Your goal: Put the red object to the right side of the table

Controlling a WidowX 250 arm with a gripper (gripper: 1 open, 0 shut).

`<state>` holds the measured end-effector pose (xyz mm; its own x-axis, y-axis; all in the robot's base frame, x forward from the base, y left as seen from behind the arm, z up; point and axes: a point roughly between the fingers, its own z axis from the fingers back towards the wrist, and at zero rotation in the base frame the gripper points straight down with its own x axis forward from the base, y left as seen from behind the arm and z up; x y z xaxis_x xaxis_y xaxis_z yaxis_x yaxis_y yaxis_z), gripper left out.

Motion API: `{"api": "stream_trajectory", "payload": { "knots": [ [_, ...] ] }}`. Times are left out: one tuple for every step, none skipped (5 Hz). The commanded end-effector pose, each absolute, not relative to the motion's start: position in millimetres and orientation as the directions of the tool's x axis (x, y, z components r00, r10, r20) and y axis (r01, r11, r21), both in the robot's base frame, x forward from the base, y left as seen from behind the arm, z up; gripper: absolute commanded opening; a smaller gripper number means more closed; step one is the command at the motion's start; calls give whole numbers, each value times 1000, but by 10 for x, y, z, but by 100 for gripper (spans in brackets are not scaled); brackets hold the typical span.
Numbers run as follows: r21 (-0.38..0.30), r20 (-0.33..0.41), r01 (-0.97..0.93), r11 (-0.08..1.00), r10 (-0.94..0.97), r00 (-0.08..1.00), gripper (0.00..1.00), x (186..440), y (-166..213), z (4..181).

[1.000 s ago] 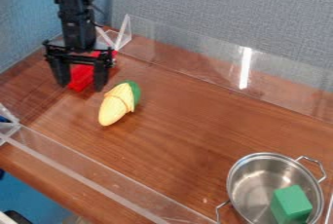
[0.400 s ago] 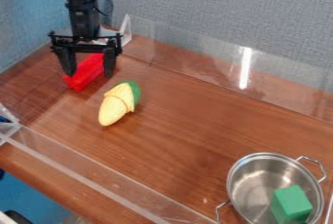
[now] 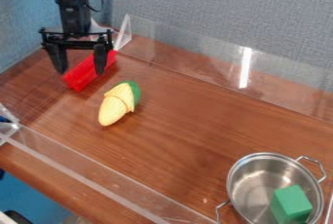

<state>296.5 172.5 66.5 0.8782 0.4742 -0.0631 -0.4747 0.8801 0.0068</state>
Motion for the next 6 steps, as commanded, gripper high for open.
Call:
{"api": "stream_trajectory", "payload": {
  "knots": [
    [17, 14, -504, 864, 504, 864, 100, 3023, 1771, 893],
    [27, 1, -489, 872, 489, 872, 100, 3103, 1713, 642],
    [45, -12, -475, 879, 476, 879, 100, 3180, 1650, 362],
    [55, -20, -461, 886, 463, 886, 0, 3243, 1599, 141],
    [53, -11, -433, 900, 434, 901, 0, 3275, 1605, 79],
    [47, 10, -385, 922, 385, 923, 0, 3298, 1587, 162]
  ]
}}
